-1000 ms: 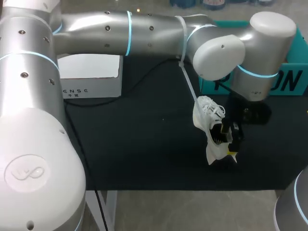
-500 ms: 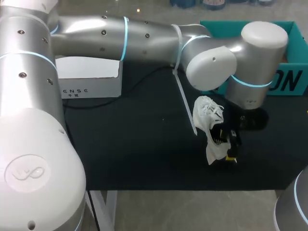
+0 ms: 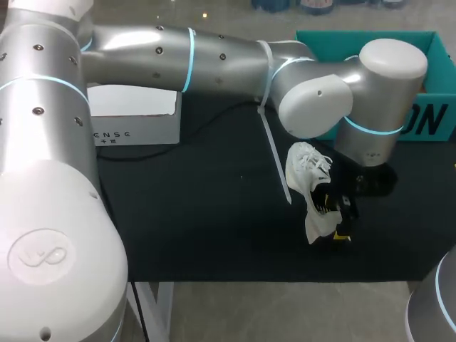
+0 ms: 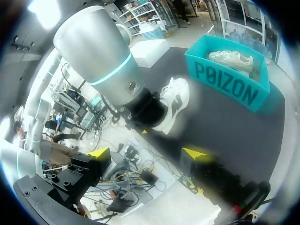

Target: Take the shoe out of the shoebox, open the shoe tongue, remove and reinsert the insole, then place the shoe into the shoebox

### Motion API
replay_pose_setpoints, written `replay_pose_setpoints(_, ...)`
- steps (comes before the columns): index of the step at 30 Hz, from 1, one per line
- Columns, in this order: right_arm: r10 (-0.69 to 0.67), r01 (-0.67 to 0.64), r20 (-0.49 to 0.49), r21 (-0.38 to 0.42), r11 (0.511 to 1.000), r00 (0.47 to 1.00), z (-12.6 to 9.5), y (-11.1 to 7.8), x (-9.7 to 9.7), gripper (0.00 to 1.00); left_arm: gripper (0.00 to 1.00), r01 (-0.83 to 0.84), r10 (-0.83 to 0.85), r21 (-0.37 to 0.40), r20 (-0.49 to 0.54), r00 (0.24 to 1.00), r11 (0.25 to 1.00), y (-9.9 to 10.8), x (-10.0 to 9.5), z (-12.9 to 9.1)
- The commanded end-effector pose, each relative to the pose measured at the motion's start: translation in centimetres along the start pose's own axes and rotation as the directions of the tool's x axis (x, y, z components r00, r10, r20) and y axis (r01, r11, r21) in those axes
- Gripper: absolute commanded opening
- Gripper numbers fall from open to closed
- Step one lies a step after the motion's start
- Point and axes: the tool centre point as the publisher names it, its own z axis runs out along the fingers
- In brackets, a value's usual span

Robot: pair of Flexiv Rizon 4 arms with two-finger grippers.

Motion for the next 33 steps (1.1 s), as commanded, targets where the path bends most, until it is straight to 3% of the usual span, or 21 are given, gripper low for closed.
replay_pose_setpoints(1,0.001,-0.001,0.001,0.003,1.0,1.0,0.0,0.0,0.0,1.0,0.83,0.002,-0.002,-0.02,0.003,1.0,1.0,-0.7,0.0,0.3)
replay_pose_setpoints(2,0.001,-0.001,0.001,0.003,1.0,1.0,0.0,0.0,0.0,1.0,0.71,0.002,-0.002,-0.023,0.005,1.0,1.0,-0.8,0.0,0.3)
replay_pose_setpoints(3,0.001,-0.001,0.001,0.003,1.0,1.0,0.0,0.0,0.0,1.0,0.51,0.002,-0.002,-0.024,0.006,1.0,1.0,-0.8,0.0,0.4)
replay_pose_setpoints(5,0.001,-0.001,0.001,0.003,1.0,1.0,0.0,0.0,0.0,1.0,0.35,0.001,-0.001,-0.026,0.006,1.0,1.0,-1.0,0.0,0.6)
replay_pose_setpoints(6,0.001,-0.001,0.001,0.003,1.0,1.0,0.0,0.0,0.0,1.0,0.12,0.0,0.0,-0.028,0.005,1.0,1.0,-1.0,-0.1,0.6)
replay_pose_setpoints(7,0.001,-0.001,0.001,0.003,1.0,1.0,0.0,0.0,0.0,1.0,0.0,-0.001,0.001,-0.029,0.004,1.0,1.0,-1.1,-0.1,0.7)
replay_pose_setpoints(21,0.001,-0.001,0.001,0.003,1.0,1.0,0.0,0.0,0.0,1.0,0.0,-0.033,0.033,-0.022,-0.005,0.999,0.999,-0.8,0.0,0.6)
replay_pose_setpoints(28,0.001,-0.001,0.001,0.003,1.0,1.0,0.0,0.0,0.0,1.0,0.0,-0.034,0.036,-0.032,0.049,0.998,0.999,0.0,-0.1,-1.4)
replay_pose_setpoints(33,0.001,-0.001,0.001,0.003,1.0,1.0,0.0,0.0,0.0,1.0,0.0,-0.021,0.025,-0.041,0.096,0.995,0.999,1.9,0.4,-3.6)
